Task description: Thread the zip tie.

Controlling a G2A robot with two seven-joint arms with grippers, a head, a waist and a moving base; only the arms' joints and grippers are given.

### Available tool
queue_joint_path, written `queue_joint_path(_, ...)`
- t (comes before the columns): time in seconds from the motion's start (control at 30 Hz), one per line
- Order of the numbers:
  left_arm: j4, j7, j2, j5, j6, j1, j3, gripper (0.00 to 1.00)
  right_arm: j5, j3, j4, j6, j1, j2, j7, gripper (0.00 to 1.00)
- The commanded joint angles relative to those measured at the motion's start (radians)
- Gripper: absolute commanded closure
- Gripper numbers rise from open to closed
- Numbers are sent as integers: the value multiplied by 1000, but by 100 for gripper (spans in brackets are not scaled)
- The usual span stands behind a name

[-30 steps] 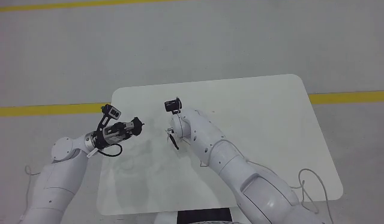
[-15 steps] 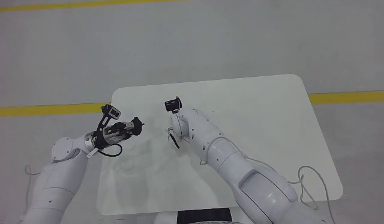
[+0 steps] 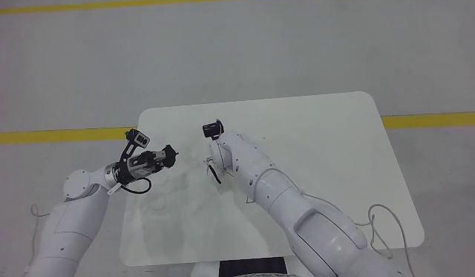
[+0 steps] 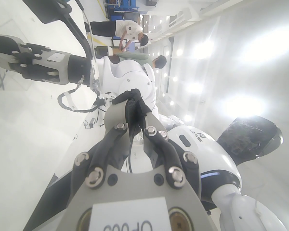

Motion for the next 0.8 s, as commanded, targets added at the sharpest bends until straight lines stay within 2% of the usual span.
queue_joint_path(0.0, 0, 0, 0, 0, 0, 0, 0, 100, 2, -1, 7, 0, 3, -1, 0, 87)
queue_joint_path(0.33, 0, 0, 0, 0, 0, 0, 0, 100, -2, -3, 40, 0, 17, -6, -6, 87)
queue_joint_path(0.5, 0, 0, 0, 0, 0, 0, 0, 100, -3, -3, 52, 0, 22, -10, -8, 100)
queue_joint_path(0.77, 0, 0, 0, 0, 0, 0, 0, 100, -15, 1, 32, 0, 20, -10, -7, 100)
